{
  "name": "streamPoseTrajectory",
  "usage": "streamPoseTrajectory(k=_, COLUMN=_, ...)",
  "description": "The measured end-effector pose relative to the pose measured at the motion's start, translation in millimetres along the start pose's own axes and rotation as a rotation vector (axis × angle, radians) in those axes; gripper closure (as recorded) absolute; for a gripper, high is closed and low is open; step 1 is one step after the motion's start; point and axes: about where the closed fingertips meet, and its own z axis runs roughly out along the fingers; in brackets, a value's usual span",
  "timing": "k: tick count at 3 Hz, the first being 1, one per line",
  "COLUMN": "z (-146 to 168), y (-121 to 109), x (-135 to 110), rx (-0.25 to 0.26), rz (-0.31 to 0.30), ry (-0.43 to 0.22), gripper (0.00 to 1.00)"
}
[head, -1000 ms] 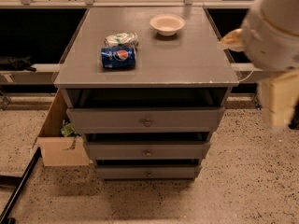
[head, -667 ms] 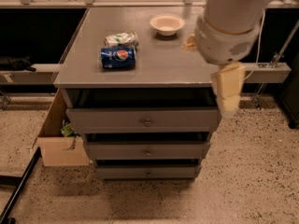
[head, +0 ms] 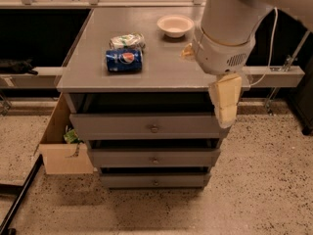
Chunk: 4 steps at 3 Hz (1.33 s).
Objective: Open middle drawer
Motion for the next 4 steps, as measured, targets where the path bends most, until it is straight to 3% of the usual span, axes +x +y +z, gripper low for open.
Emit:
streamPoseTrajectory(k=1, z=5, y=17, x=-10, rx=-0.01, rz=-0.025, ry=-0.004, gripper=0.0)
streamPoseTrajectory(k=2, z=19, y=93, x=-42, rx=-0.044, rz=-0.053, ry=-0.037, gripper=0.0)
streamPoseTrajectory(k=3, z=19, y=93, x=-42, rx=-0.044, rz=-0.053, ry=-0.037, gripper=0.0)
streamPoseTrajectory(k=4, z=24, y=102, x=-53, rx=-0.054, rz=-0.092, ry=-0.077, gripper=0.0)
